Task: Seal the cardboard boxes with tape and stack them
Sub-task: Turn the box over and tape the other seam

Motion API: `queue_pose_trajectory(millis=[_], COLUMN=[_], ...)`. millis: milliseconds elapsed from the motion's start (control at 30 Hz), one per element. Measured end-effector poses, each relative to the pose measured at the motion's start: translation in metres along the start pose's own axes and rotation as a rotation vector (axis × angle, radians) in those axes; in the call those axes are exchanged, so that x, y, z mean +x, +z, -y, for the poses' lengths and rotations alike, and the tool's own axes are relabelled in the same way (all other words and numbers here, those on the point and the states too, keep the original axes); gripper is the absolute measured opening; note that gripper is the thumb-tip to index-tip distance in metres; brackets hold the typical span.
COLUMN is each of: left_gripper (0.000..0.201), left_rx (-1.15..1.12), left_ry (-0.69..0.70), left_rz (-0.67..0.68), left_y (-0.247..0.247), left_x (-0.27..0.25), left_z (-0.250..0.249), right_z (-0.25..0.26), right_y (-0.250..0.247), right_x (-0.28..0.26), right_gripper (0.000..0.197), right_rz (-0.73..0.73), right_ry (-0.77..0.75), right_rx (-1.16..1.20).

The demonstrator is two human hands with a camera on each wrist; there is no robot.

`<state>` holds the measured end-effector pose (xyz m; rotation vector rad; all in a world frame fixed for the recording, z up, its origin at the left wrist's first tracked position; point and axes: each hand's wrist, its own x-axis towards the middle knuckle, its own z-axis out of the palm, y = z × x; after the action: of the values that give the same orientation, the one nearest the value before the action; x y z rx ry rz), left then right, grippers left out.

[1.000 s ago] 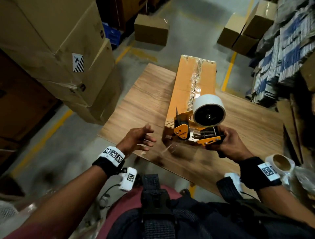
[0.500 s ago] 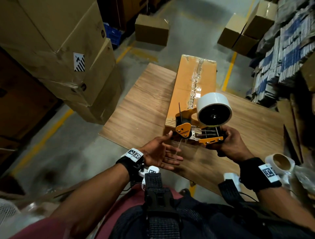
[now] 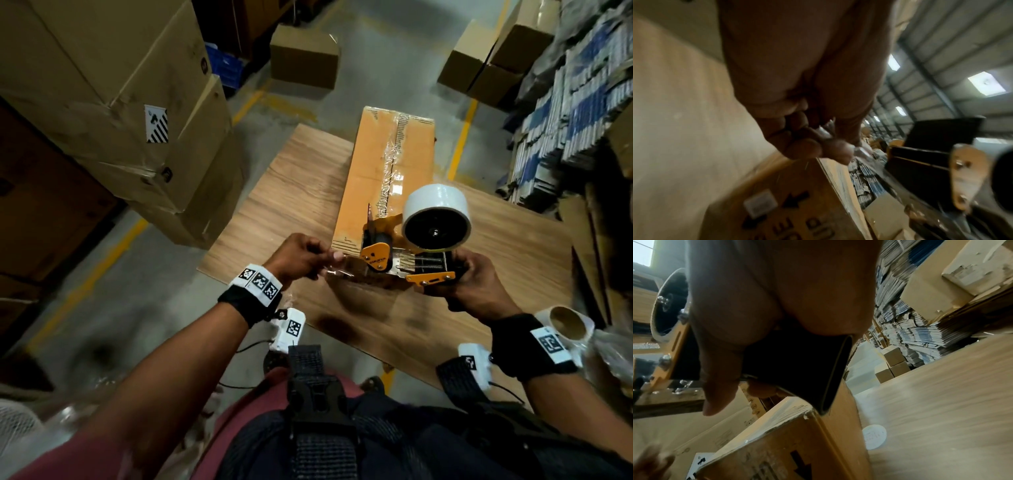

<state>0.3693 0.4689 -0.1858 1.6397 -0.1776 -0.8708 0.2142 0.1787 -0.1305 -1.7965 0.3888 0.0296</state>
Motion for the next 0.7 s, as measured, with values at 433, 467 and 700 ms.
queue_pose_trajectory(millis=[433, 467, 700], left_gripper=[0.026, 0.024, 0.01], left_rx=[0.163, 0.192, 0.214], left_ry=[0.05, 0.045, 0.062], left_rz=[-0.04, -0.035, -0.088], left_y=[-0.013, -0.013, -0.013], left_x=[0.019, 0.02, 0.031], left_z=[-0.014, -0.015, -0.018], right_z=[-0.02, -0.02, -0.03], right_y=[-0.001, 0.0, 0.001], right_x=[0.029, 0.03, 0.037], right_gripper=[0.039, 0.04, 0.048], right_rz=[-0.059, -0.05, -0.057], right_ry=[-0.073, -0.077, -0.075], right_rx=[-0.172, -0.164, -0.19])
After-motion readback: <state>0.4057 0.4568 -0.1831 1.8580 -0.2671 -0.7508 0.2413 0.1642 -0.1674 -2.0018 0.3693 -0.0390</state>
